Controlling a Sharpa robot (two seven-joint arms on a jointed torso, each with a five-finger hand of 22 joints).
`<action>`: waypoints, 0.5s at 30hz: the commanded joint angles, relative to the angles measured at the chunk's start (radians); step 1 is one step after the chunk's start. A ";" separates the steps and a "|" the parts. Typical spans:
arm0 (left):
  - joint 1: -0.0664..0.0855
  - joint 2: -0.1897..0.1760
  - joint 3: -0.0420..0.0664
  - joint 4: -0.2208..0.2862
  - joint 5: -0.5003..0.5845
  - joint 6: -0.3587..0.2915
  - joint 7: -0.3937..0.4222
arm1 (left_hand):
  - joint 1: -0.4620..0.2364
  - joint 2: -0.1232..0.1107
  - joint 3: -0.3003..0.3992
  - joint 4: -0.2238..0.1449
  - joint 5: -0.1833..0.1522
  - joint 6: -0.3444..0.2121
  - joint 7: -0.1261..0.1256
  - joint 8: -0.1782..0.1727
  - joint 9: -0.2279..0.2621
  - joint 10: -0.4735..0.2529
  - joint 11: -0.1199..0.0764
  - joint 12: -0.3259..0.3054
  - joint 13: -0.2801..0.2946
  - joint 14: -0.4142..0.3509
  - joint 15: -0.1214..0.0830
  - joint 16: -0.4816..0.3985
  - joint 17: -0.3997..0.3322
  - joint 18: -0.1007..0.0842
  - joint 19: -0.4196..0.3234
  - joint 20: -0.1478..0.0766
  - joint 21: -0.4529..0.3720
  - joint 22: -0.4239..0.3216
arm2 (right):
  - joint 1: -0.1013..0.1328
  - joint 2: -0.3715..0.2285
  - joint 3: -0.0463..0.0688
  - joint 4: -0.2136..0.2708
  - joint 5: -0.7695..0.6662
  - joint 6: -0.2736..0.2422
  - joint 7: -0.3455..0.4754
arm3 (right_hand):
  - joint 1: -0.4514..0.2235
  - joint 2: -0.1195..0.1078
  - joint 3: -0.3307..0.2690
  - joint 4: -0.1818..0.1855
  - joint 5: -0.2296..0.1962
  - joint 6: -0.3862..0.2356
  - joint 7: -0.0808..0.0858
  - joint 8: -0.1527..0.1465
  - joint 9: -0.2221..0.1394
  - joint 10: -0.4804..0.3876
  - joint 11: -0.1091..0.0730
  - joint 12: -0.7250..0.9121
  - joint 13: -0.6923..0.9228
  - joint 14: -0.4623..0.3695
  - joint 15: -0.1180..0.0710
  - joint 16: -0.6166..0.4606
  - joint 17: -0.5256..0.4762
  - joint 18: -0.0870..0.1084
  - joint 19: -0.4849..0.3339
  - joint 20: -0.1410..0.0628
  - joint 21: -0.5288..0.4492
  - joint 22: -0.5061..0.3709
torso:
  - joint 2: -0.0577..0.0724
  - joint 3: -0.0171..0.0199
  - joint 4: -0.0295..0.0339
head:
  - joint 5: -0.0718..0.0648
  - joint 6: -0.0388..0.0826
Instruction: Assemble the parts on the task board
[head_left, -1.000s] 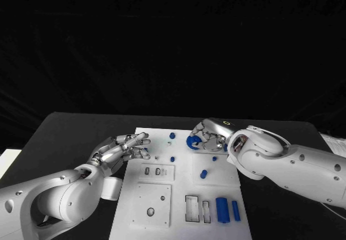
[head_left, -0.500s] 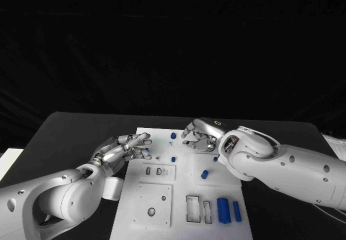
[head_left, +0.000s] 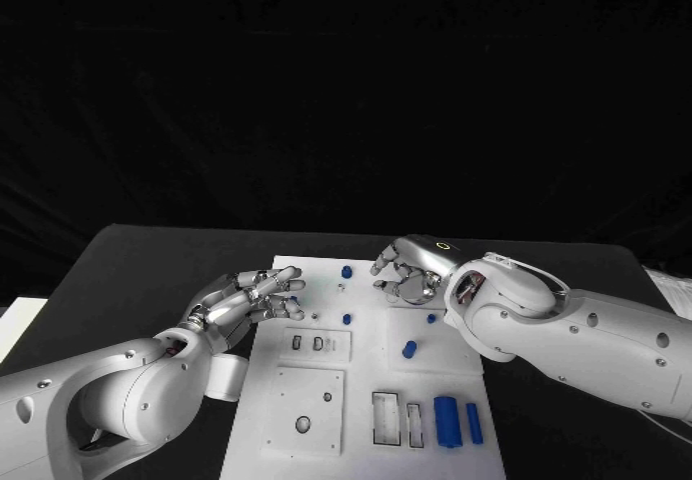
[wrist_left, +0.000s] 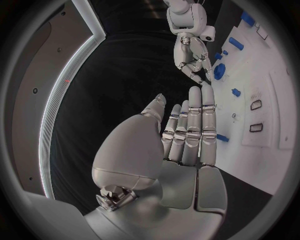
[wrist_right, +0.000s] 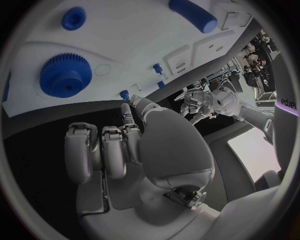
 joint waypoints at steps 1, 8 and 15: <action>0.001 0.001 0.001 0.001 0.000 0.024 0.003 | 0.008 -0.002 0.004 0.001 -0.002 -0.008 -0.001 -0.004 -0.001 -0.007 0.000 -0.005 -0.002 -0.008 0.002 -0.007 0.001 0.010 -0.006 -0.003 0.006 0.001 | -0.001 -0.013 0.001 0.009 -0.017 -0.008 -0.005 | -0.012 -0.019 -0.010 -0.001 -0.011 -0.013 0.002 -0.010 -0.003 0.007 0.000 -0.006 0.117 0.093 -0.004 0.007 0.219 -0.018 0.011 -0.004 0.004 0.010 | -0.001 0.0004 0.0005 | -0.003 0.000; 0.001 0.001 0.000 0.000 0.000 0.024 0.003 | 0.007 -0.004 0.007 -0.001 -0.002 -0.010 0.000 -0.004 -0.001 -0.009 0.001 -0.006 -0.002 -0.009 0.003 -0.008 0.003 0.010 -0.008 -0.002 0.008 0.002 | -0.002 -0.066 0.001 0.031 -0.005 0.000 -0.005 | -0.069 -0.074 -0.072 0.023 -0.064 -0.069 0.016 -0.052 -0.006 -0.001 0.014 -0.019 0.107 0.093 0.008 0.008 0.222 -0.018 0.010 0.007 0.004 0.010 | 0.000 0.0023 -0.0005 | -0.003 0.000; 0.001 0.001 0.000 0.000 0.000 0.024 0.003 | 0.007 -0.004 0.007 -0.001 -0.002 -0.010 0.000 -0.004 -0.001 -0.009 0.001 -0.006 -0.002 -0.009 0.003 -0.008 0.003 0.010 -0.008 -0.002 0.008 0.002 | -0.005 -0.108 0.001 0.027 0.000 0.019 -0.010 | -0.070 -0.083 -0.127 0.052 -0.056 -0.080 0.021 -0.069 -0.003 -0.005 0.019 -0.025 0.105 0.094 0.013 0.009 0.225 -0.018 0.010 0.013 0.004 0.010 | 0.000 0.0011 -0.0009 | -0.008 0.001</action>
